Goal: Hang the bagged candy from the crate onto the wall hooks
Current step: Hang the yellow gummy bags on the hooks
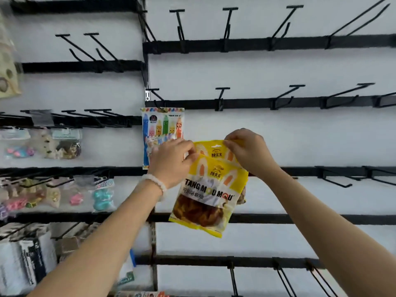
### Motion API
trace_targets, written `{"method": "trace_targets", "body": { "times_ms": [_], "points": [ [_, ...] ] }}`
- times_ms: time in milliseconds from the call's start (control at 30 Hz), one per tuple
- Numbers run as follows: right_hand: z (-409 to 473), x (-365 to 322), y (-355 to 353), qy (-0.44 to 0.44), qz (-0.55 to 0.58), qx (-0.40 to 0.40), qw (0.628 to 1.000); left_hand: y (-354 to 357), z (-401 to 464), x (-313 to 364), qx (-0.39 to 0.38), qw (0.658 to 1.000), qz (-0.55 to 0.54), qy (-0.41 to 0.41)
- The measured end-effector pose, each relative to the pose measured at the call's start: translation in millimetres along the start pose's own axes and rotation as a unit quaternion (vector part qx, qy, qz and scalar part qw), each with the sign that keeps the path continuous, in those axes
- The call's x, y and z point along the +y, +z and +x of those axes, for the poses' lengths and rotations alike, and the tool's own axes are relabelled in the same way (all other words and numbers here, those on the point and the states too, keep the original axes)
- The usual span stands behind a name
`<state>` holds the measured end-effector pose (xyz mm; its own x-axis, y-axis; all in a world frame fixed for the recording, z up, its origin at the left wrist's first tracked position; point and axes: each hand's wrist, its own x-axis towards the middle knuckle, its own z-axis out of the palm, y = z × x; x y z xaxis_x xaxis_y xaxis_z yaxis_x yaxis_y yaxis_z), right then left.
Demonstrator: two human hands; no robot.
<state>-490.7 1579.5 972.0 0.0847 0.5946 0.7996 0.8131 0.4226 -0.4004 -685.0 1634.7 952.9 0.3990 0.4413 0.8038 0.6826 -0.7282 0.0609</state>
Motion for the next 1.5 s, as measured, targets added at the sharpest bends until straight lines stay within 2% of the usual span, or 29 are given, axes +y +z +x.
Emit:
{"method": "trace_targets", "body": {
  "times_ms": [133,533,900,1133,1200,1300,1500],
  "points": [
    [33,1,-12,-0.019,0.017,0.033,0.999,-6,36,8,0.048,0.998,-0.027,-0.016],
    [116,11,-17,0.009,0.031,0.067,0.997,-1,126,2,0.073,0.996,-0.035,-0.045],
    [140,46,6,0.063,0.008,0.042,0.997,36,148,-18,0.023,0.997,-0.022,-0.071],
    [157,71,24,0.063,-0.003,0.046,0.997,62,164,-32,0.028,0.995,-0.031,-0.094],
    [156,78,27,0.044,-0.013,0.053,0.997,65,165,-34,0.044,0.993,-0.053,-0.1],
    [145,85,25,-0.028,-0.032,0.089,0.995,68,159,-32,0.076,0.991,-0.053,-0.1],
    [121,88,15,-0.059,-0.079,0.012,0.995,59,144,-22,0.135,0.987,-0.063,-0.056]
  ]
}}
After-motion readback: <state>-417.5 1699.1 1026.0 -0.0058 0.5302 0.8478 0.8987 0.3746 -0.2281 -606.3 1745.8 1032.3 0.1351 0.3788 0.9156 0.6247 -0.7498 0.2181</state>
